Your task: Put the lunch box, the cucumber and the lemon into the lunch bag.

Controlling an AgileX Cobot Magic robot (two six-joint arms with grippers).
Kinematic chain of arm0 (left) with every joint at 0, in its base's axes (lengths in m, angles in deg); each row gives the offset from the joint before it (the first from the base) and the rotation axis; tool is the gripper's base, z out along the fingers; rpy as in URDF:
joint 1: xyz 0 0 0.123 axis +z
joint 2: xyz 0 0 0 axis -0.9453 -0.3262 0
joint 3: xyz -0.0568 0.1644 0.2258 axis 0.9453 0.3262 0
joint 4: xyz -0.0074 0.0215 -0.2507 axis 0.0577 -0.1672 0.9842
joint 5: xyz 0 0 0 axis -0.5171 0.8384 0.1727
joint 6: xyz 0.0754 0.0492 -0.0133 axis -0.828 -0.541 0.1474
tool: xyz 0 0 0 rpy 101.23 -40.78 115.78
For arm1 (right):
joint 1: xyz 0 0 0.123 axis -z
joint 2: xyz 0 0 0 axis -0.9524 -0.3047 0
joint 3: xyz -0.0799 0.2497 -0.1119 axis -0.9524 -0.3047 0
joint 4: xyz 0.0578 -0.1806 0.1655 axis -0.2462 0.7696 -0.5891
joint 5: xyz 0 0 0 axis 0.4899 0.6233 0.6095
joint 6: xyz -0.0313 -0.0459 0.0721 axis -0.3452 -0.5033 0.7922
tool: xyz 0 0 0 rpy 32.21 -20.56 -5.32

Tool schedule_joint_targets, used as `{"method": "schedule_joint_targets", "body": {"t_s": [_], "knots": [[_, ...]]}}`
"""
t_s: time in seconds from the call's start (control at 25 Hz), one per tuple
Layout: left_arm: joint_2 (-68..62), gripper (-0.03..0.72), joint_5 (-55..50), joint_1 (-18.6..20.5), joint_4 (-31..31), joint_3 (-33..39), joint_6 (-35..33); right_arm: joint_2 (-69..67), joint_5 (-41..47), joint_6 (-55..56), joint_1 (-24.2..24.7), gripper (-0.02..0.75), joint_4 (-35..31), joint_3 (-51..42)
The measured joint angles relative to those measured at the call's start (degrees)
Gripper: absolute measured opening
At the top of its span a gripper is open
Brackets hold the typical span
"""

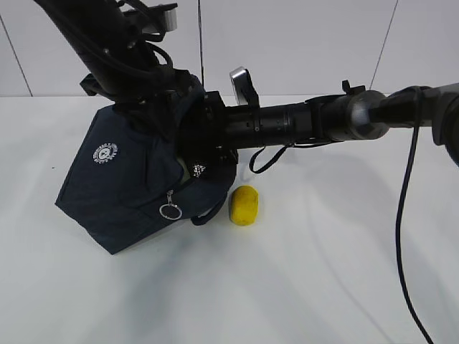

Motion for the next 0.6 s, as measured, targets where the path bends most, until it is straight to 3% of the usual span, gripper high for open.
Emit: {"method": "schedule_joint_targets", "body": {"t_s": [0.36,0.6], "knots": [[0.0,0.019,-0.2,0.0,0.0,0.0,0.0,0.0,2.7,0.8,2.0,0.583,2.5,0.0],[0.0,0.019,-0.3,0.0,-0.8,0.0,0.0,1.5,2.9,4.6,7.6,0.583,10.8,0.0]]}}
